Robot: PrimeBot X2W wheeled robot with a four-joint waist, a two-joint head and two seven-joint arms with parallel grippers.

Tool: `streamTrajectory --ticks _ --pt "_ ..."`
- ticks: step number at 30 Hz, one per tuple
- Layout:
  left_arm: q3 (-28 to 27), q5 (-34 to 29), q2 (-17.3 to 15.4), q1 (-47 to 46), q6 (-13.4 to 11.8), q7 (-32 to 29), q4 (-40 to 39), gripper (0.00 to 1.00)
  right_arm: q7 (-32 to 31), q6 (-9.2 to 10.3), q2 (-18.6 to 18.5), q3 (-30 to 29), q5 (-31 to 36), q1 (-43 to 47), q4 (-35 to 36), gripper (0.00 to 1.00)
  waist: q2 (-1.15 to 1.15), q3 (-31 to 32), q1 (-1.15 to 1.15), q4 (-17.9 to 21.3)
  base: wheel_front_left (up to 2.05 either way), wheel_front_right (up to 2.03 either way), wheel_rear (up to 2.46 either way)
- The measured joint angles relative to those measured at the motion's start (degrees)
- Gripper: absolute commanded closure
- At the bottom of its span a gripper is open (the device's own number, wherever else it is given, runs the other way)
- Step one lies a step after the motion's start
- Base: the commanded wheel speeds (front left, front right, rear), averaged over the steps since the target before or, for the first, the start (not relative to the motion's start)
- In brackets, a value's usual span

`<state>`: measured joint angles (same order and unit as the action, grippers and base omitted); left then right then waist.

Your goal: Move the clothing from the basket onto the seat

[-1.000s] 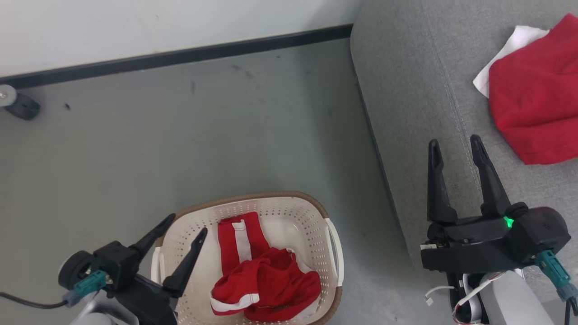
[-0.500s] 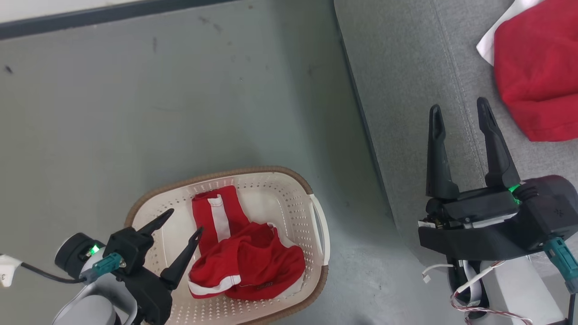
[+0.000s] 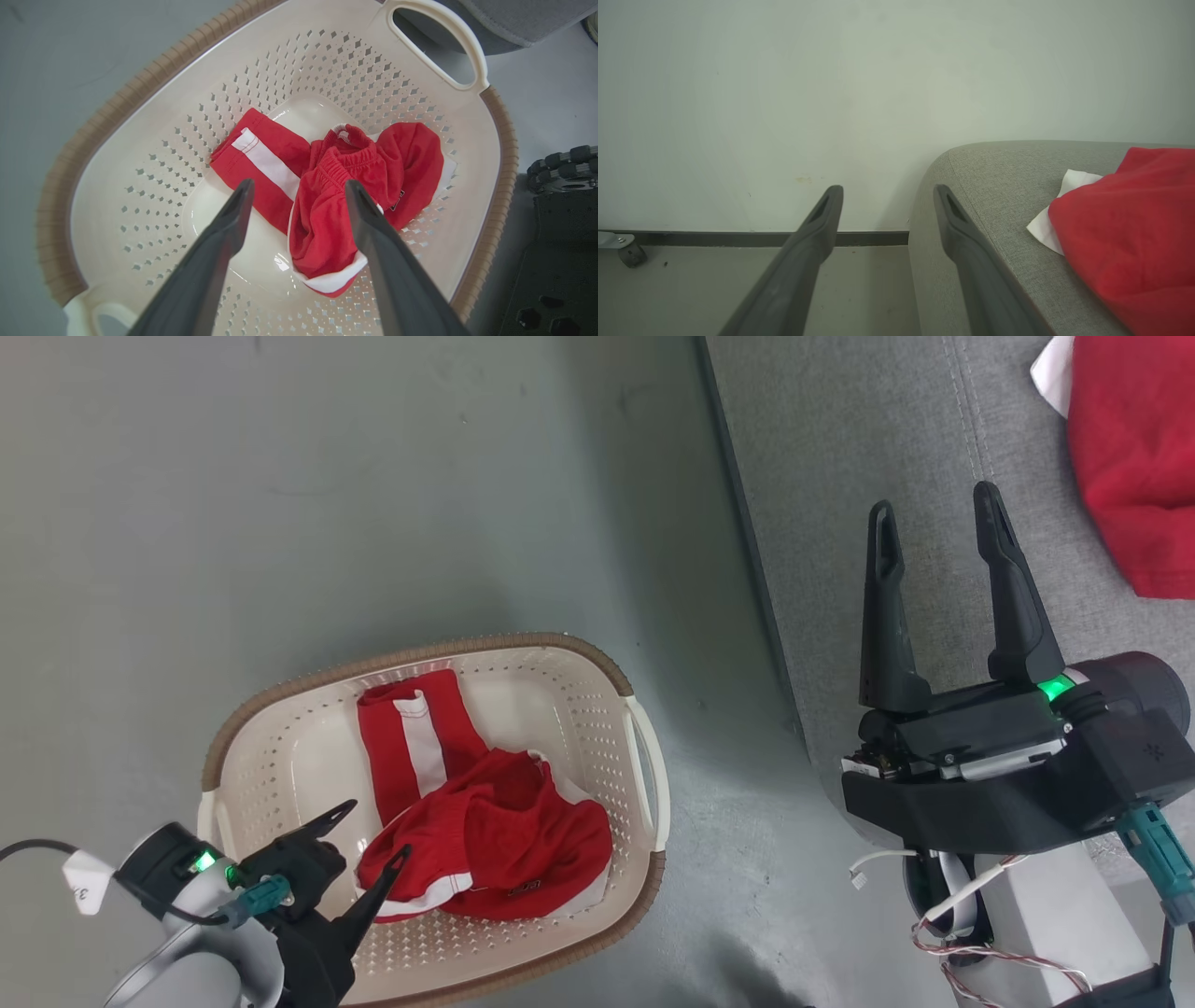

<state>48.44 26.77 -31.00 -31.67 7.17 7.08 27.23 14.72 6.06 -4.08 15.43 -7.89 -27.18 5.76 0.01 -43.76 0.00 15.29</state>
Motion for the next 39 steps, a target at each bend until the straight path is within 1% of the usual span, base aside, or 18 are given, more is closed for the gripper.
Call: streamTrajectory --ticks 4,5,12,14,17,22,29,36,39 --pt "2.20 -1.90 0.21 -1.72 0.05 0.00 1.23 0.00 0.00 0.05 0.21 0.69 0.46 -0.82 0.37 0.00 0.00 -1.41 0.00 0.43 0.00 0.00 0.00" --pt "2.55 -2.04 0.36 -1.98 0.40 0.00 1.78 0.00 0.00 0.05 0.24 0.94 0.46 -0.96 0.37 0.00 0.00 -1.73 0.00 0.56 0.00 0.00 0.00" --pt "4.52 -2.89 0.73 -3.46 0.40 -0.43 5.53 0.00 0.00 0.11 0.54 2.42 0.46 -1.96 -0.02 0.00 0.00 -3.50 0.00 1.85 0.00 0.00 0.00" --pt "4.95 -3.35 0.97 -4.31 0.40 -0.45 6.32 0.00 0.00 0.49 0.55 2.52 0.45 -1.96 -0.12 0.00 0.00 -3.90 0.00 2.26 0.00 0.00 0.00" --pt "5.80 -3.76 1.85 -5.24 0.40 -0.82 7.88 0.00 0.00 0.49 0.62 2.59 0.43 -1.98 -0.29 0.00 0.00 -4.38 0.00 2.93 0.00 0.00 0.00" --pt "7.66 -5.37 4.28 -6.87 0.40 -1.54 9.42 0.00 0.00 0.53 0.74 2.25 0.37 -2.09 -0.54 0.00 0.00 -4.69 0.00 3.67 0.00 0.00 0.00" --pt "8.65 -6.09 5.37 -8.20 0.40 -3.05 12.15 0.00 0.00 0.56 0.83 2.36 0.35 -2.39 -0.76 0.00 0.00 -4.64 -0.01 4.23 0.00 0.00 0.00" --pt "9.64 -6.61 7.24 -9.14 0.34 -6.43 15.97 0.00 0.00 0.57 0.90 2.43 0.20 -2.40 -0.99 0.00 -0.01 -4.32 -0.01 4.79 0.00 0.00 0.00" --pt "9.80 -6.77 7.84 -9.37 -0.18 -8.01 17.48 0.00 0.00 0.71 0.91 2.48 -0.09 -2.40 -1.00 0.00 -0.01 -4.17 -0.01 5.00 0.00 0.00 0.00"
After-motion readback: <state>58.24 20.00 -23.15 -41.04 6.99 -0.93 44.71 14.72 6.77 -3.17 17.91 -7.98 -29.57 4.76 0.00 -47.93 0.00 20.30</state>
